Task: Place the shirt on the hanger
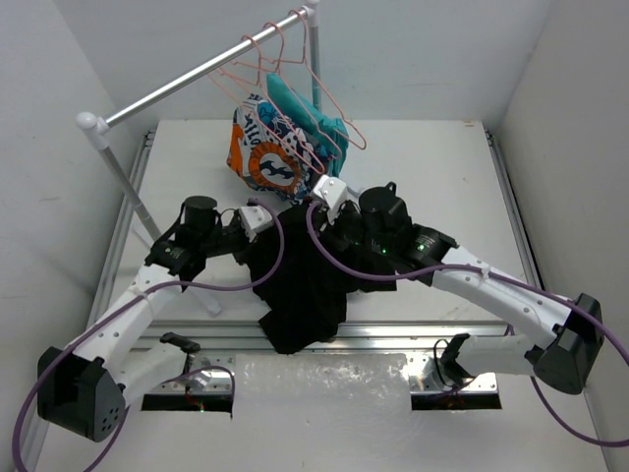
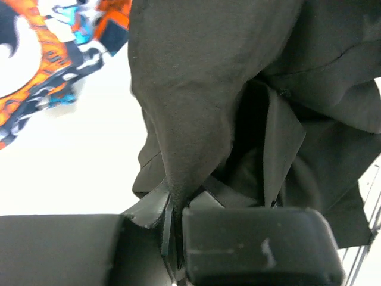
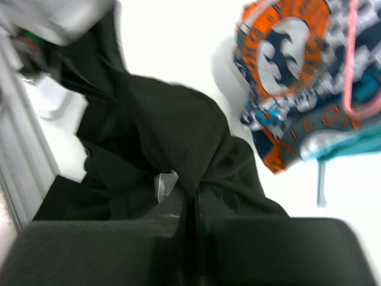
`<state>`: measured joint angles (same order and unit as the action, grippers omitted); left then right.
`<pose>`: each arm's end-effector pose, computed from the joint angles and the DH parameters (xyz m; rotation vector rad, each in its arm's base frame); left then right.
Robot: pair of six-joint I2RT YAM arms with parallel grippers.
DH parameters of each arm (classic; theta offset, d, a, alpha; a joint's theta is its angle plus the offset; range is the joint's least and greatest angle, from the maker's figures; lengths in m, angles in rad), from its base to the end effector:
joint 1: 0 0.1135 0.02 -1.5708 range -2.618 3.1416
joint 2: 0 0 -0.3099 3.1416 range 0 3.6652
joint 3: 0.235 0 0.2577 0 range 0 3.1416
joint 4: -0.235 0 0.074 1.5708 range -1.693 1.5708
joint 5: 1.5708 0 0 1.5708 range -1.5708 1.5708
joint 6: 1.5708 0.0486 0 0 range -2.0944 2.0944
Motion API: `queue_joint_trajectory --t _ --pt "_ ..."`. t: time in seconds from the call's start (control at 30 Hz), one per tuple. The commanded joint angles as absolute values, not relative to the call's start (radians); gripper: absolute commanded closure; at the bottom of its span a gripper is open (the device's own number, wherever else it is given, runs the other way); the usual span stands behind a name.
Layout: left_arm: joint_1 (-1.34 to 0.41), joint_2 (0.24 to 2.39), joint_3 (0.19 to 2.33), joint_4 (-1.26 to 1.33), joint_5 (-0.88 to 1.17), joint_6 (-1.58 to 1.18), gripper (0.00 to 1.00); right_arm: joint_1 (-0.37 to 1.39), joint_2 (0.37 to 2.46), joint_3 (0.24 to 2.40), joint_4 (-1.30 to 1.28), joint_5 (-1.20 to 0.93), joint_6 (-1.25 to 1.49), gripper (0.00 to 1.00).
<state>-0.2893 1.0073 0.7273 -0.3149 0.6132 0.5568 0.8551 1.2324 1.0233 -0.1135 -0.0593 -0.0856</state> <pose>0.1896 -0.0856 0.3001 1.1590 1.7328 -0.4995 0.1887 0.2214 0.3737 -0.9135 1.7056 0.5760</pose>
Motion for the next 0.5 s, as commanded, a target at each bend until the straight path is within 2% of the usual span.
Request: queue_joint_trajectory --t 0.0,0.03,0.1,0.33,0.47 --pt "-0.295 0.954 0.784 -0.319 0.505 0.537 1.0 0.853 1.206 1.028 -0.133 0.09 -0.071 0.71" --pt "-0.295 0.954 0.811 -0.328 0.483 0.528 1.0 0.845 1.207 1.019 -0.144 0.103 -0.058 0.27" --pt "-0.295 0.954 0.839 -0.345 0.431 0.493 1.0 0.842 1.209 1.009 -0.159 0.124 -0.043 0.03" --pt "-0.295 0.939 0.953 -0.411 0.388 0.471 1.0 0.842 1.149 0.977 -0.166 0.062 -0.008 0.01" --pt "-0.295 0.96 0.92 -0.419 0.379 0.472 1.0 0.842 1.106 0.988 -0.198 -0.252 -0.072 0.05"
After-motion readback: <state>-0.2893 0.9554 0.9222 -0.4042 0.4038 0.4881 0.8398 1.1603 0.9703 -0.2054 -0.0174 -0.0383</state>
